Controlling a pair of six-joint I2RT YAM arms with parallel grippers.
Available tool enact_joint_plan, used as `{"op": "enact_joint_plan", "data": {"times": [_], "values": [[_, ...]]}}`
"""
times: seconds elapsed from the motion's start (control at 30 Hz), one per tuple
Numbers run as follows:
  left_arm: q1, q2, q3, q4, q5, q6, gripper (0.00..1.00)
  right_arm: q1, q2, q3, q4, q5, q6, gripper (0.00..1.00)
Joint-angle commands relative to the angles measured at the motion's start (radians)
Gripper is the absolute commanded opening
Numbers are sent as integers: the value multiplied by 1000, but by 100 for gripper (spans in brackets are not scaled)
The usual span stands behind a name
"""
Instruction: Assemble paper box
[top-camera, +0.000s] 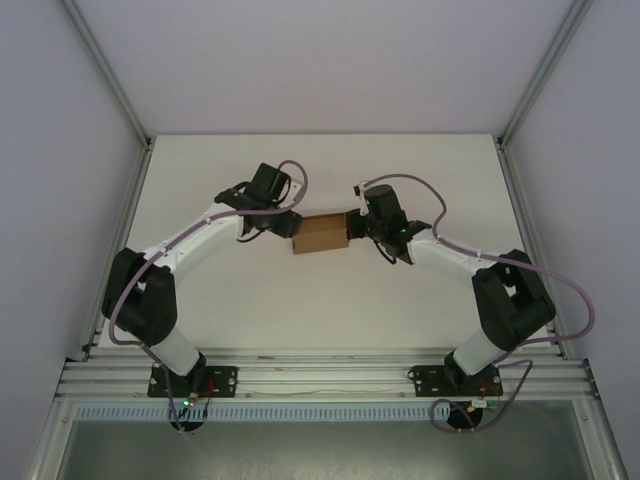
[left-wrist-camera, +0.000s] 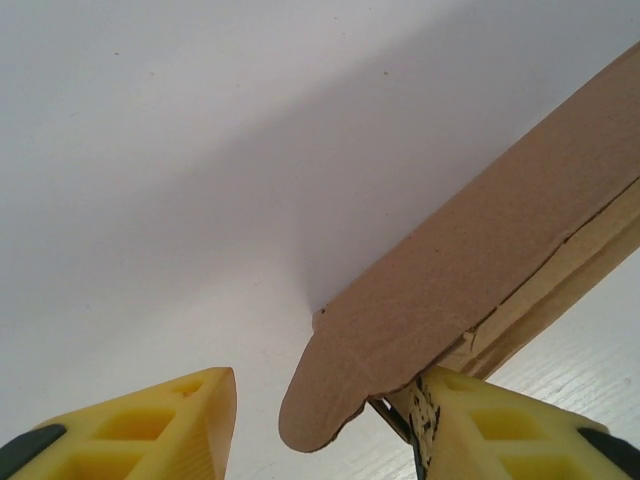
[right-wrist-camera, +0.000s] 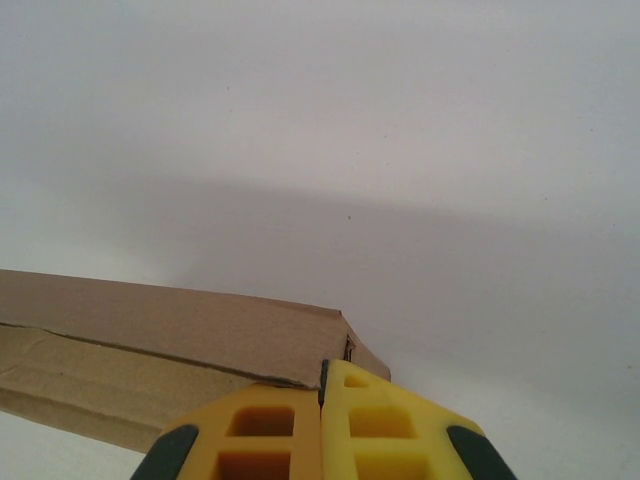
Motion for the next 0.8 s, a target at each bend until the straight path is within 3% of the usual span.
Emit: {"op": "enact_joint_plan", "data": {"times": [0.0, 0.13, 0.33, 0.53, 0.67, 0.77], "values": [[-6, -23, -16, 25, 14, -16, 48, 9, 21, 4, -144, 8, 18, 0], [-6, 5, 25, 2, -3, -40, 24, 12, 22, 8, -144, 2, 15, 0], [-6, 22, 48, -15, -2, -40, 4, 23, 19, 8, -166, 32, -17, 0], [-7, 25, 53, -8, 44, -176, 0, 63, 16, 16, -176, 121, -22, 0], [-4, 50, 85, -68, 0, -337, 0, 103, 13, 18, -195, 220, 5, 0], [2, 59, 88, -75, 71, -418, 0, 126, 5, 11, -204, 254, 29, 0]]}}
